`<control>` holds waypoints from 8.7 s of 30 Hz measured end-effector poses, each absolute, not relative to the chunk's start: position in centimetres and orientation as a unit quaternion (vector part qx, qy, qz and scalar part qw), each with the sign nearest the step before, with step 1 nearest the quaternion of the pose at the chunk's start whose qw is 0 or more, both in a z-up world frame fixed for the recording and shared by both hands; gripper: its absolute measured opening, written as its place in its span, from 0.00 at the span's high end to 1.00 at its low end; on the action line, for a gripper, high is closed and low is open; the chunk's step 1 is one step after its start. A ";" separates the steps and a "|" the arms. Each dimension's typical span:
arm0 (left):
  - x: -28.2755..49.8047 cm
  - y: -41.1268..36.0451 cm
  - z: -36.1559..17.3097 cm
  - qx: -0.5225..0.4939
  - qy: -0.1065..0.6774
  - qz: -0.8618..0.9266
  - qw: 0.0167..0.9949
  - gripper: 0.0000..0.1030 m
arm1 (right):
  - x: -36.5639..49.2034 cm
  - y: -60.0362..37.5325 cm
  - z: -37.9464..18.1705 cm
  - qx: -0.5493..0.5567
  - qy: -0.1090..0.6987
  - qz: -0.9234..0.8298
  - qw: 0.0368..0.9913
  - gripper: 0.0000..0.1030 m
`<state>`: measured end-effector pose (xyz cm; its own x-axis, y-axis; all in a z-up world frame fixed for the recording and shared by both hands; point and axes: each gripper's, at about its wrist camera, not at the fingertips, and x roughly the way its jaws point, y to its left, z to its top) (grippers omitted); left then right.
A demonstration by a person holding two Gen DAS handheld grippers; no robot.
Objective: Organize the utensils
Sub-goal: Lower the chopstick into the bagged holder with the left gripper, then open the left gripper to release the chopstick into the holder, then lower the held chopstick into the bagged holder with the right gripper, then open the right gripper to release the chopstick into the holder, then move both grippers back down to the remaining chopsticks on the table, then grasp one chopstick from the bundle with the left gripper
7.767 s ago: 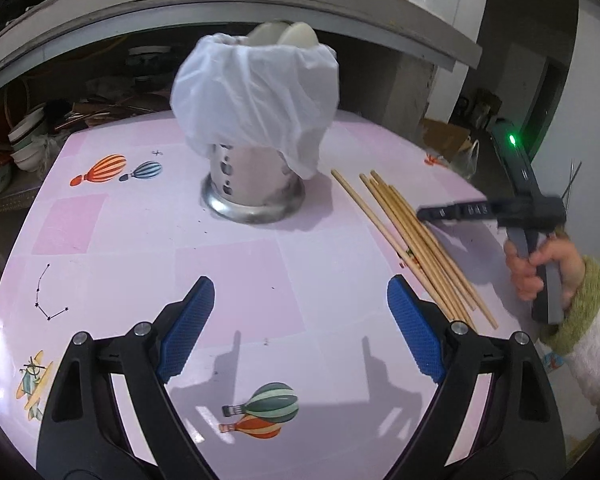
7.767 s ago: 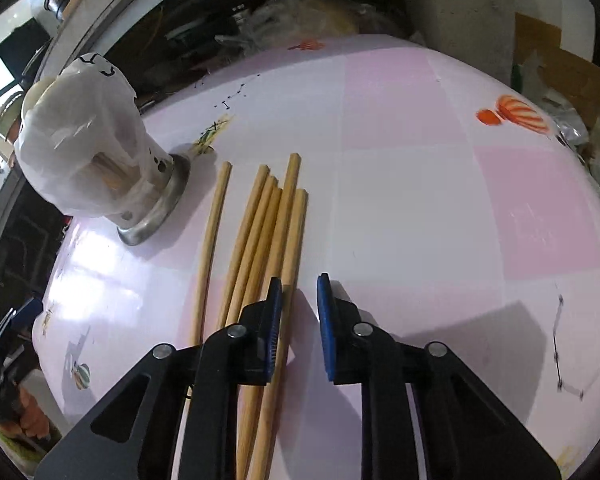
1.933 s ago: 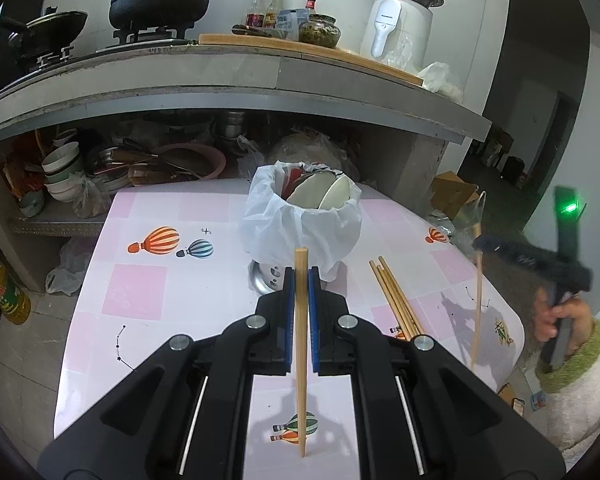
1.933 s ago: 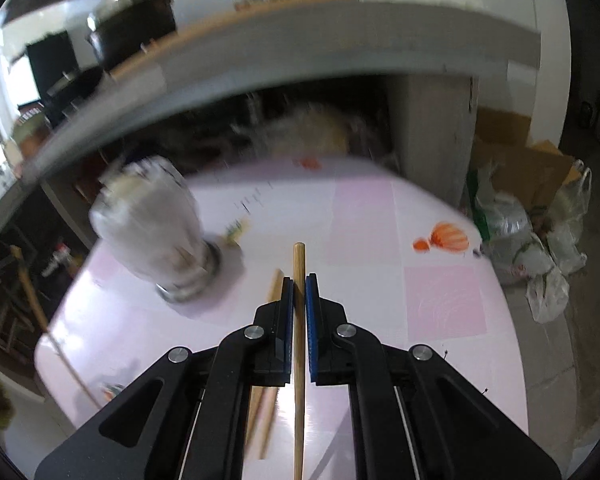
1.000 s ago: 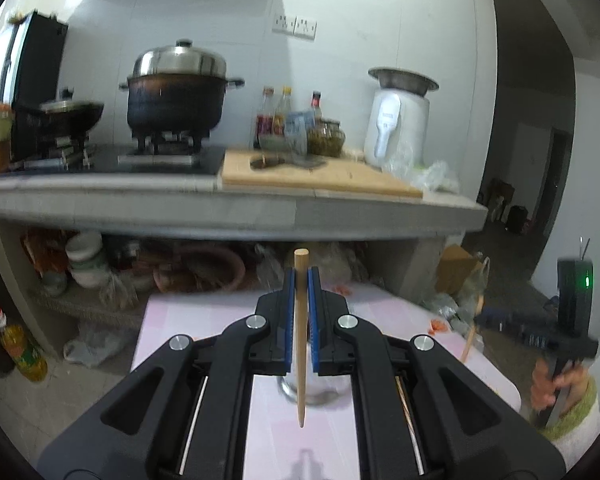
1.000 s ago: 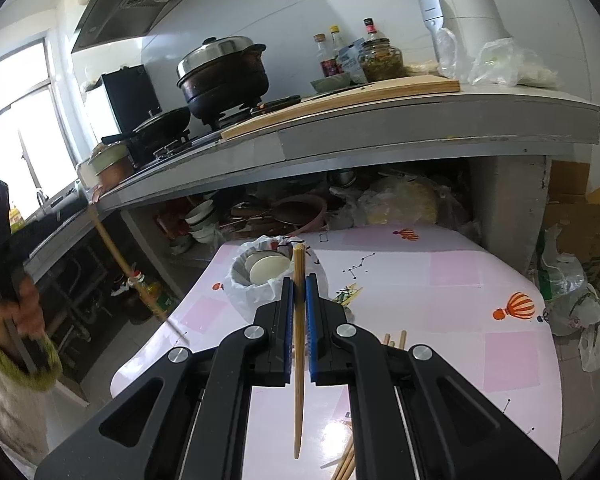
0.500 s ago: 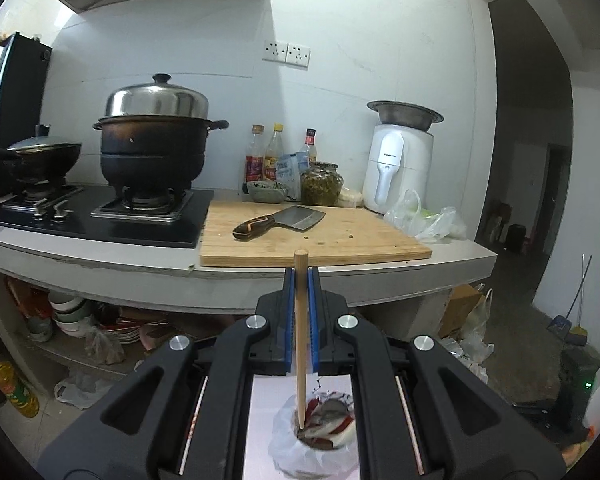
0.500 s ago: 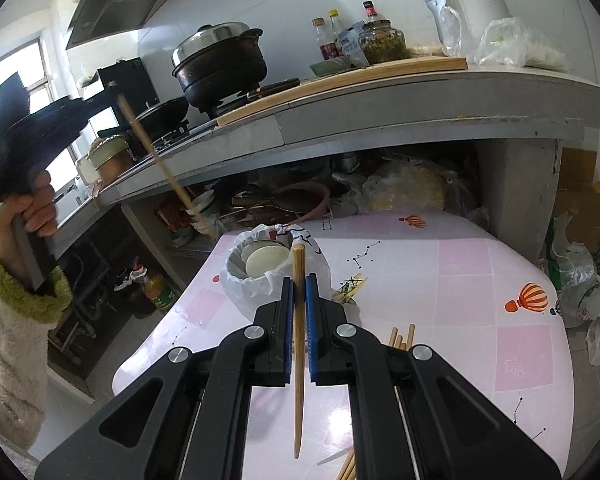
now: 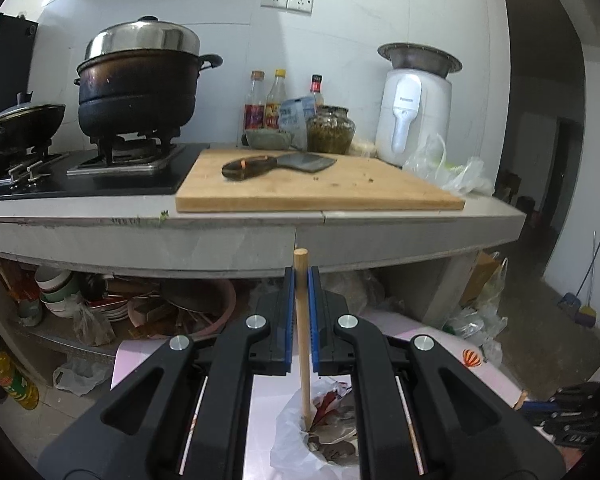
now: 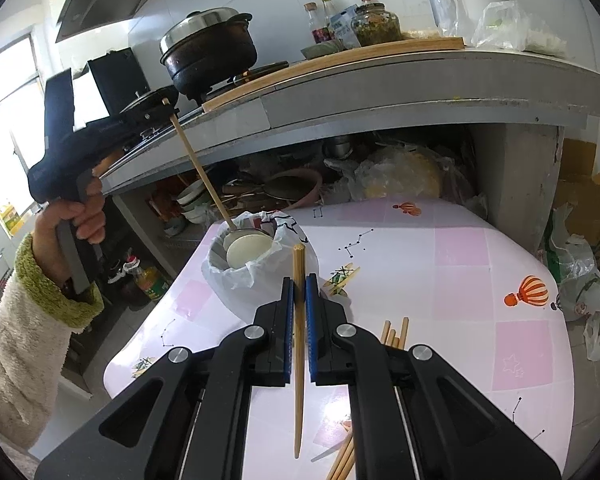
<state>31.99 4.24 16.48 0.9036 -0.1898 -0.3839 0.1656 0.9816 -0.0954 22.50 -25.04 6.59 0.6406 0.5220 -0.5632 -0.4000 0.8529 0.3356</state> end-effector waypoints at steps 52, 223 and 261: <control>26.1 5.2 8.4 -0.037 0.311 -0.157 0.937 0.94 | 20.9 -24.1 8.6 0.074 0.325 0.260 0.906 0.94; 19.3 -9.4 -8.2 -0.006 0.404 -0.229 0.886 0.41 | 18.1 -33.7 -9.7 0.165 0.445 0.122 0.872 0.51; 26.7 -14.9 -12.0 0.046 0.482 -0.189 0.855 0.94 | 18.1 -36.0 -10.7 0.175 0.452 0.103 0.869 0.51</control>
